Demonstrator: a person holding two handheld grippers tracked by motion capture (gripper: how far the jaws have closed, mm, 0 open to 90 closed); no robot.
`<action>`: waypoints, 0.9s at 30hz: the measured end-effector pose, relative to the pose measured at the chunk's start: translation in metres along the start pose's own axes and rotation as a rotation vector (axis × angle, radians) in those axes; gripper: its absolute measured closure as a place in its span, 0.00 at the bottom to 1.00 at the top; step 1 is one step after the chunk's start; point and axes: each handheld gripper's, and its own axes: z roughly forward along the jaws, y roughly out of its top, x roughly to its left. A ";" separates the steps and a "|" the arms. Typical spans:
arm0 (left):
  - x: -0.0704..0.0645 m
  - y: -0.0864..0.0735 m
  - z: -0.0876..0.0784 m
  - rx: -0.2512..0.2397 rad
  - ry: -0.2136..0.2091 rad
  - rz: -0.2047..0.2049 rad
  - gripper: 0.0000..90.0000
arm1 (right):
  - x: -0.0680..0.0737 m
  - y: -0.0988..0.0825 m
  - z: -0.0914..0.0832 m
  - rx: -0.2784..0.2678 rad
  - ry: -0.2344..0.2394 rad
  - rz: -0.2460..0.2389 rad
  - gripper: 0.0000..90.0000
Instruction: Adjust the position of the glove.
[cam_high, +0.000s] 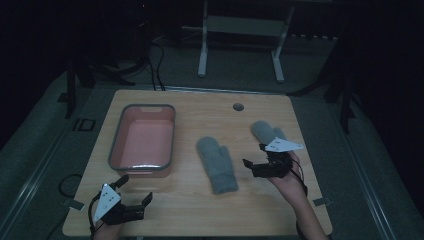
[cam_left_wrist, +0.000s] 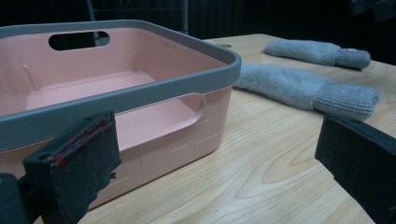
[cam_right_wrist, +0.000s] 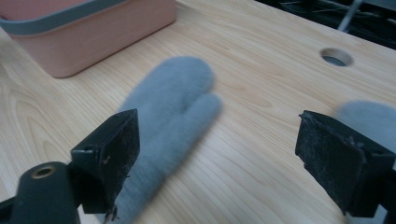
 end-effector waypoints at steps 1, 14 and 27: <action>0.000 0.000 0.000 0.000 -0.001 0.002 0.00 | 0.004 0.002 0.004 0.008 0.030 -0.017 0.15; 0.000 0.001 -0.001 -0.006 -0.004 0.005 0.00 | 0.033 0.016 0.078 0.150 0.180 -0.170 0.42; -0.001 0.002 -0.002 -0.010 -0.012 0.010 0.00 | 0.034 0.000 0.124 0.267 0.157 -0.220 0.49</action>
